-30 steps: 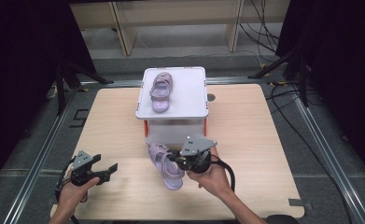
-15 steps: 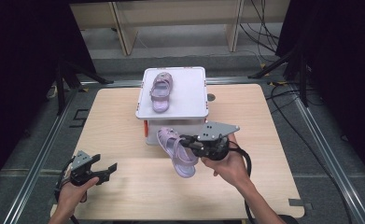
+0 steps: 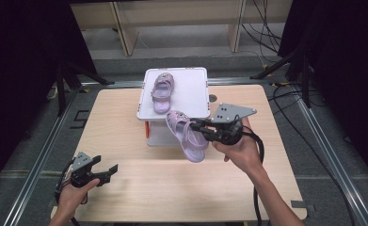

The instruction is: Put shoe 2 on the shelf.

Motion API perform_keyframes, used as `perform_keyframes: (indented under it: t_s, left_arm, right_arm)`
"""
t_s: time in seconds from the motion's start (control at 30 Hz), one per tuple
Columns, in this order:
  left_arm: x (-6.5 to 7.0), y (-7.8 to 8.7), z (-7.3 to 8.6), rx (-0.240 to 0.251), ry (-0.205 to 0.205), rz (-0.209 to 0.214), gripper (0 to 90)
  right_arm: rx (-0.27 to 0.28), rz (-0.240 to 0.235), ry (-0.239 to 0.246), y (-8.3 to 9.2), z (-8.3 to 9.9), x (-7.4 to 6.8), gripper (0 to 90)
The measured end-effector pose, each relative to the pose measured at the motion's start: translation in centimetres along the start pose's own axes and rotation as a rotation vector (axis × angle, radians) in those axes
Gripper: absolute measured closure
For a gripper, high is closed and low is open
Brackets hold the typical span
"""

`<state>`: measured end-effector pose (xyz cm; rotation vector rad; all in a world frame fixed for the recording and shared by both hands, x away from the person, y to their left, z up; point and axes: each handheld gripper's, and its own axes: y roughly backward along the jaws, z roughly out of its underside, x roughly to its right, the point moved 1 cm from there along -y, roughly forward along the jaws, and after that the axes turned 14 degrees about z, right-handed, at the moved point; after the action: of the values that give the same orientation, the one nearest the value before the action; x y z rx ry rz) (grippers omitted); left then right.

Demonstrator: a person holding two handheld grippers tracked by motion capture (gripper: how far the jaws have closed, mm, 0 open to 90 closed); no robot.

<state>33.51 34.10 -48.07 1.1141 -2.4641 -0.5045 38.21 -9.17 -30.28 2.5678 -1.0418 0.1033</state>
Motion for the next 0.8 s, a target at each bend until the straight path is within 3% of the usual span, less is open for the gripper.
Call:
perform_keyframes:
  t_s: [0.2,0.47,0.6,0.8]
  left_arm:
    - [0.0,0.0,0.0,-0.002,0.004,-0.002,15.5]
    - [0.0,-0.1,0.0,0.002,0.002,0.004,15.5]
    - [0.0,0.0,0.0,-0.007,-0.002,0.007,15.4]
    - [0.1,-0.1,0.0,0.005,0.003,0.006,15.5]
  right_arm:
    - [-0.007,0.047,0.009,-0.5,-0.8,1.6,83.7]
    - [-0.013,0.116,-0.018,-2.0,-1.5,3.8,83.7]
    - [-0.019,0.151,-0.039,-3.3,-1.9,4.8,83.7]
    - [-0.049,0.205,-0.029,-5.8,-2.3,5.9,83.6]
